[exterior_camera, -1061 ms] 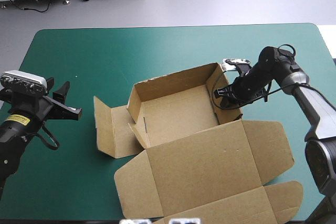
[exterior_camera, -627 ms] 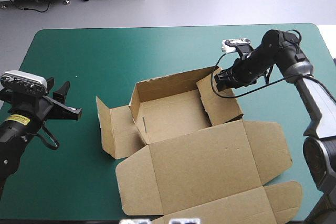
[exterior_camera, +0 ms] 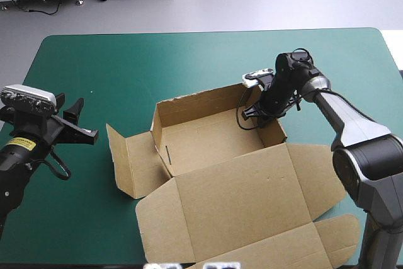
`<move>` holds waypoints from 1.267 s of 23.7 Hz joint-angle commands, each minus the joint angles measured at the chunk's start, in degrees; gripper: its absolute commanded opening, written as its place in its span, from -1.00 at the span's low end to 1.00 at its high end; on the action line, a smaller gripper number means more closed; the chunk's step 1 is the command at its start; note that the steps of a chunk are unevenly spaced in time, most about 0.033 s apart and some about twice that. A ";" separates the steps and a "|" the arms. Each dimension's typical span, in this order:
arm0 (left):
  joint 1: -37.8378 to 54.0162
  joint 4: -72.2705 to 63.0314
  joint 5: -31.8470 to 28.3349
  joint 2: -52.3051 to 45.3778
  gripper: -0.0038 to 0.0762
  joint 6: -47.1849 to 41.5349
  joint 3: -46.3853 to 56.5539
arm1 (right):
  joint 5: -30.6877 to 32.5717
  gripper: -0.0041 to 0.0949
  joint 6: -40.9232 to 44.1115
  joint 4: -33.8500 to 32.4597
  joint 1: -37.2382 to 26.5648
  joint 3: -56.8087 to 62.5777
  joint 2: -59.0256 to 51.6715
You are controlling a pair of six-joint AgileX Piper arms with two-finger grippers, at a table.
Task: Fold the box
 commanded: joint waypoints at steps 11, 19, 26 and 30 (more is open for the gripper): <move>-1.32 -2.11 -3.87 -0.34 -0.21 -0.23 -1.56 | 1.62 -0.97 -4.40 17.55 -9.63 -13.05 -5.76; -1.32 -4.04 -9.09 0.48 -0.21 -1.79 -1.92 | 1.62 -0.97 -9.42 26.40 -21.68 -12.94 -14.65; -1.32 -13.39 -5.94 12.17 -0.21 0.42 -1.94 | 1.62 -0.97 -11.69 26.69 -21.97 -10.74 -17.83; -1.32 -29.14 -0.18 18.38 -0.21 13.75 -3.17 | 1.62 -0.97 -14.18 26.84 -21.97 -6.67 -18.15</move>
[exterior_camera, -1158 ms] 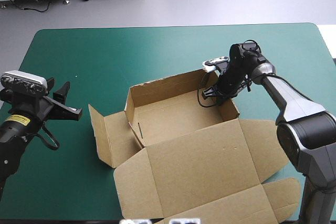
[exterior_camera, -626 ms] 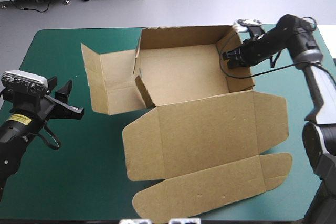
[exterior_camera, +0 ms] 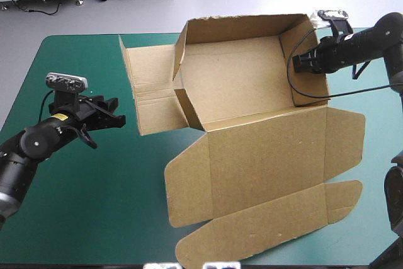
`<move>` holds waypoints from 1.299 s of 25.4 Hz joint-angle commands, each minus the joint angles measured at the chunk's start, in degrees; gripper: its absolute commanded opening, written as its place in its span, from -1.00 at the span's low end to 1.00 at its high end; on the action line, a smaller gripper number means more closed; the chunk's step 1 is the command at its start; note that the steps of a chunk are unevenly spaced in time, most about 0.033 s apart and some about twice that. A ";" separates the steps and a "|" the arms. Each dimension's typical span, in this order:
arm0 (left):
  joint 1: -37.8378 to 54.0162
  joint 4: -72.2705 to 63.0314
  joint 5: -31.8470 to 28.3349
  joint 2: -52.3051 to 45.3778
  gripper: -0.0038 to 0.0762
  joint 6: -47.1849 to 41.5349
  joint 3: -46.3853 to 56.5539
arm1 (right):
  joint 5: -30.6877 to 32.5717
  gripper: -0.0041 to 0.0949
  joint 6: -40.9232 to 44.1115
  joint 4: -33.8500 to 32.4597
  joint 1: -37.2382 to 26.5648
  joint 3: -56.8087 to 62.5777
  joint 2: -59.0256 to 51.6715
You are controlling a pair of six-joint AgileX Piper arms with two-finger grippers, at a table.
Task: Fold the box
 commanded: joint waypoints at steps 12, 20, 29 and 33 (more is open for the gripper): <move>2.62 -47.23 39.08 16.73 -0.21 29.55 -13.12 | -6.14 -0.97 -1.17 -0.14 4.19 3.19 -3.05; 2.62 -52.48 47.06 16.73 -0.03 29.23 -14.60 | -13.66 -0.97 3.68 -6.15 10.74 3.19 -2.91; 2.62 -53.05 46.96 16.73 0.15 28.02 -14.60 | -17.83 -0.97 8.76 -9.72 14.27 3.19 -2.91; 2.62 -49.84 42.07 16.73 0.15 26.08 -14.60 | -18.98 -0.97 12.13 -13.36 16.36 3.19 -2.91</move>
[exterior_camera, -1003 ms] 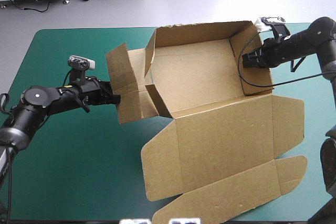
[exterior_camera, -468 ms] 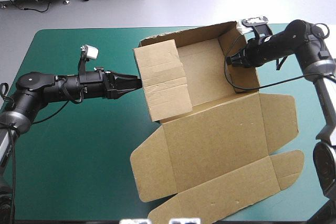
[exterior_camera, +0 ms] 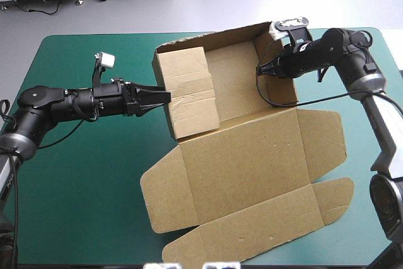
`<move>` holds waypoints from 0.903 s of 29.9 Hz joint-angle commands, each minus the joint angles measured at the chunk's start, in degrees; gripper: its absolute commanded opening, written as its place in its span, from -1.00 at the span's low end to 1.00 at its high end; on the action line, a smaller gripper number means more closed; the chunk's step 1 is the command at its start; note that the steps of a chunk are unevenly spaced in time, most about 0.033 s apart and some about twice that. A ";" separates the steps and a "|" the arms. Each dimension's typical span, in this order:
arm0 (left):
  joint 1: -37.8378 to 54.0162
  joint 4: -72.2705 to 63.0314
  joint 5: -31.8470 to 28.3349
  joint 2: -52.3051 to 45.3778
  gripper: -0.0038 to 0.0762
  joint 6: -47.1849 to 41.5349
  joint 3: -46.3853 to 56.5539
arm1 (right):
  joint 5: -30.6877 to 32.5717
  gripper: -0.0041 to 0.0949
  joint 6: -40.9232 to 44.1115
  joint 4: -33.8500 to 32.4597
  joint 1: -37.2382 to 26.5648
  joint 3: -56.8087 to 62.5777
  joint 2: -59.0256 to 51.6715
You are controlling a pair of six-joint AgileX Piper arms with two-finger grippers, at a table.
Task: Fold the box
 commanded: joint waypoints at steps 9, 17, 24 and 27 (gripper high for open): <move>-2.16 8.95 -15.35 -3.13 0.15 -8.69 -3.82 | -7.15 -0.97 14.96 -10.61 7.60 -1.54 -2.91; -15.01 35.21 -32.63 -3.27 0.11 -30.44 -7.88 | -9.36 -0.97 19.63 -11.59 11.67 -1.54 -2.91; -23.64 69.92 -38.03 -0.67 -0.01 -64.61 -7.88 | -9.12 -0.97 20.83 -12.10 13.12 -1.54 -2.91; -23.82 72.38 -39.01 0.58 -0.01 -67.90 -7.88 | -9.12 -0.97 20.38 -10.14 13.21 -1.54 -2.91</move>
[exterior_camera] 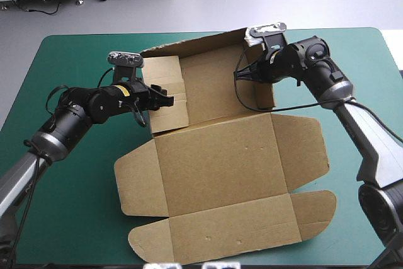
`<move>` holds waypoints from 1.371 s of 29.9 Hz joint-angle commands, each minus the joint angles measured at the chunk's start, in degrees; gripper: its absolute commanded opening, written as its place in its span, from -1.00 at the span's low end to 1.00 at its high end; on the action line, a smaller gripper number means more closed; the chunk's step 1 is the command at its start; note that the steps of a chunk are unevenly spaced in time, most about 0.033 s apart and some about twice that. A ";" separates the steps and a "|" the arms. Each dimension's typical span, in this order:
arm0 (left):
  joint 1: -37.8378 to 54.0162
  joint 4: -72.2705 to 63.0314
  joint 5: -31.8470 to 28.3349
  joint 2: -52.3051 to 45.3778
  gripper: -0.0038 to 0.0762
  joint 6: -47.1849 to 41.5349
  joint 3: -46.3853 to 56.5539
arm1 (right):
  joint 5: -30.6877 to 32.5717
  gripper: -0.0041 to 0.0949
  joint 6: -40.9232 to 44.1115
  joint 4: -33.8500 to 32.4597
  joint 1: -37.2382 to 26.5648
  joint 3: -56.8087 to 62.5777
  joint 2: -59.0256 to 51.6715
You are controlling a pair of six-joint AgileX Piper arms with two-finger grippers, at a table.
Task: Fold the box
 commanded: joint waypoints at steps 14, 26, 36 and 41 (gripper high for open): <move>-1.19 3.22 -6.10 1.29 -0.91 -10.86 -3.39 | 0.30 -0.97 -3.28 14.69 1.25 -1.88 -3.03; -1.19 4.07 19.51 6.41 -0.92 -1.89 -13.65 | 20.48 -0.97 -5.71 8.14 1.25 -0.39 2.70; -1.72 4.51 22.23 14.49 -0.92 0.02 -14.08 | 20.48 -0.97 -7.34 6.55 1.25 2.81 6.69; -1.72 4.51 24.13 16.74 -0.92 1.26 -14.08 | 20.48 -0.97 -7.74 6.55 1.25 2.81 7.66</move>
